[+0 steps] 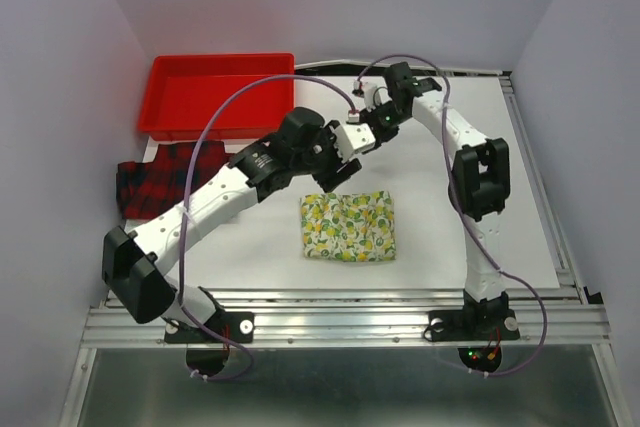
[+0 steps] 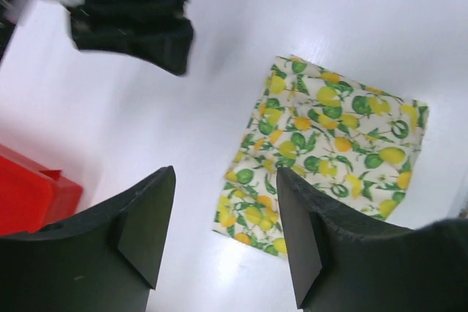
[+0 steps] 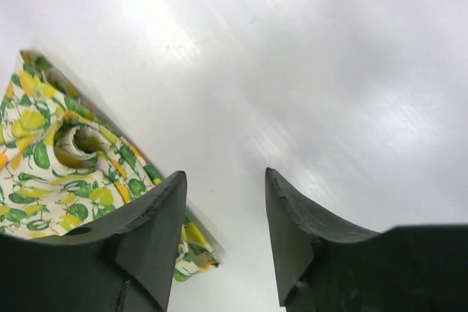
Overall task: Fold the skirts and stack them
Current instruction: Fold the skirt
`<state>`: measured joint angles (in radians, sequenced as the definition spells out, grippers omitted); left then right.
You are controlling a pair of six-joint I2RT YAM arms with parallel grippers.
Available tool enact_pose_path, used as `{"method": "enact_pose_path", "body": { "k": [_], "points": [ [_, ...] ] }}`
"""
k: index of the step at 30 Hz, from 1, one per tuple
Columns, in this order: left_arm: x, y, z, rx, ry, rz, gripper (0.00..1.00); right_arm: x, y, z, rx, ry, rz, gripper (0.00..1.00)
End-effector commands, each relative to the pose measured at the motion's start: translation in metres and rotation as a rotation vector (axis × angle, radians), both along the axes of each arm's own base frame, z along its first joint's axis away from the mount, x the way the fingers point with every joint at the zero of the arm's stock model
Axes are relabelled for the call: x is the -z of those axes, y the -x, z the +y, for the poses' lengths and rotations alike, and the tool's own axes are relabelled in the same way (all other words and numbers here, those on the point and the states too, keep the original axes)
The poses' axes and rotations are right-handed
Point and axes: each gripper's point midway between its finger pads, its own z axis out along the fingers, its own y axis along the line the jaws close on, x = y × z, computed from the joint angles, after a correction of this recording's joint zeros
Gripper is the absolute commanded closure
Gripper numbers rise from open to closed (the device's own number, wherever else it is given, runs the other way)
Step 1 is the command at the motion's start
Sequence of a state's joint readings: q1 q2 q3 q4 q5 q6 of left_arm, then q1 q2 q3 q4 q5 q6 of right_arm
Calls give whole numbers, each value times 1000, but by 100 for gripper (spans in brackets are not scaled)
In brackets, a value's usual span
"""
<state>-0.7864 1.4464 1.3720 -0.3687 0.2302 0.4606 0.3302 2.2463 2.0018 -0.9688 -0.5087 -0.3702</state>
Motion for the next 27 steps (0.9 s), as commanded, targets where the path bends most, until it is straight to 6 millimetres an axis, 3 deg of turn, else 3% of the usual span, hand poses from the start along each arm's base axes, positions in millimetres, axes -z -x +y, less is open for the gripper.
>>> {"method": "enact_pose_path", "body": {
  "k": [1, 5, 6, 7, 9, 10, 11, 12, 13, 20, 21, 27],
  "points": [
    [54, 20, 5, -70, 48, 253, 27, -95, -20, -6, 96, -51, -186, 47],
    [65, 4, 9, -142, 116, 341, 23, -106, 21, -15, 81, -50, -115, 48],
    [67, 2, 9, -147, 131, 367, 23, -102, 32, -17, 69, -47, -90, 48],
    [73, -4, 9, -157, 130, 382, 22, -86, 52, -20, 51, -43, -15, 48],
    [76, -12, 9, -147, 137, 394, 21, -75, 79, -22, 21, -55, 54, 48],
    [87, -15, 6, -126, 111, 400, 21, -77, 91, -21, 11, -77, 70, 48],
    [84, -19, 2, -98, 104, 382, 21, -60, 105, -24, 7, -71, 117, 48],
    [95, -19, 0, -78, 80, 404, 21, -60, 112, -25, -6, -82, 122, 48],
    [92, -23, -3, -50, 73, 381, 21, -55, 117, -25, -8, -84, 138, 48],
    [131, -30, -5, 38, -56, 389, 21, -42, 137, -14, -30, -164, 251, 48],
    [142, -31, -2, 43, -89, 395, 23, -37, 138, -13, -24, -166, 271, 48],
    [167, -33, 2, 70, -165, 418, 37, -19, 144, -9, -24, -186, 344, 51]
  ]
}}
